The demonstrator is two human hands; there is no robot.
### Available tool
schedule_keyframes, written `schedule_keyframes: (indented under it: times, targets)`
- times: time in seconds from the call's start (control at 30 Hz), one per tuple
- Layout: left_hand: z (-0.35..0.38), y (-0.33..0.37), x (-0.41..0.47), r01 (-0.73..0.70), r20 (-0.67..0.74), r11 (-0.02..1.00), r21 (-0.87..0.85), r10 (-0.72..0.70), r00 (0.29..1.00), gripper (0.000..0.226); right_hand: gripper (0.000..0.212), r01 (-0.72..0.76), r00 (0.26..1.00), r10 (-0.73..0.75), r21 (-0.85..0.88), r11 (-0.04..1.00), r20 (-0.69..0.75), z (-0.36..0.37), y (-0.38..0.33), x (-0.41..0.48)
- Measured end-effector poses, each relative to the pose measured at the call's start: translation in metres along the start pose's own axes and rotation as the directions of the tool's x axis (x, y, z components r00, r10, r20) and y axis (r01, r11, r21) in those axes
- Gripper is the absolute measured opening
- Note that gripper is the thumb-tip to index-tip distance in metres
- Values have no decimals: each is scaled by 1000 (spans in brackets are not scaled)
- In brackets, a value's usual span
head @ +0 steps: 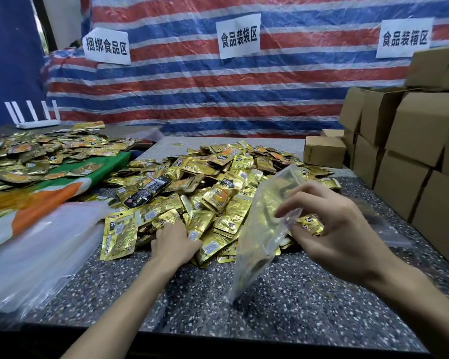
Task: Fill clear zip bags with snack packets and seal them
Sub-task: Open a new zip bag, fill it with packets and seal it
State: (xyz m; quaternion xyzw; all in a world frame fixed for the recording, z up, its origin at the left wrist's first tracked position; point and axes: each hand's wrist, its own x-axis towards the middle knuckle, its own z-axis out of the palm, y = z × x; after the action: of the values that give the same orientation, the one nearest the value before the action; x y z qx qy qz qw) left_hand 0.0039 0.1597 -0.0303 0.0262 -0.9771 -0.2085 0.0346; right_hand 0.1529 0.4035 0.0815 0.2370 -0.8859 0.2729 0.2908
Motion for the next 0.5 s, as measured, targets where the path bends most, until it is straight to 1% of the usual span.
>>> schedule_keyframes:
  times: [0.03,0.1,0.17,0.23,0.27,0.3,0.37,0.43,0.47,0.5]
  targets:
    - [-2,-1,0,-7,2,999,-31,7,1000,29,19,10,1000,-10,-3,1000,-1,1,0,0]
    - [-6,-4,1,-28,-20,988,-153,25,999,19,27,10,1000,-10,-2,1000,-6,3,-1,2]
    - [-12,-6,0,-24,-60,957,-289,7,998,15,27,-1,1000,1,5,1000,-10,6,-2,5]
    - [-21,-9,-1,6,-72,898,-440,-42,997,13,26,0,1000,0,8,1000,-16,9,-4,8]
    - [-26,-10,-2,31,-44,843,-537,-65,997,13,27,-1,1000,1,7,1000,-16,10,-4,10]
    - [-31,-10,-4,64,4,760,-646,-80,997,13,28,-4,1000,5,5,1000,-15,11,-5,12]
    - [-46,-10,-13,135,116,524,-841,-70,991,16,28,-13,1000,13,-6,1000,-11,13,-6,15]
    - [-64,-6,-26,177,182,310,-934,-13,983,28,27,-14,1000,14,-19,1000,-4,15,-7,18]
    - [-74,-4,-33,171,183,230,-958,32,983,37,26,-14,1000,14,-20,1000,1,16,-8,19]
    - [-84,-1,-40,147,162,171,-974,80,983,47,26,-13,1000,13,-17,1000,8,16,-9,21]
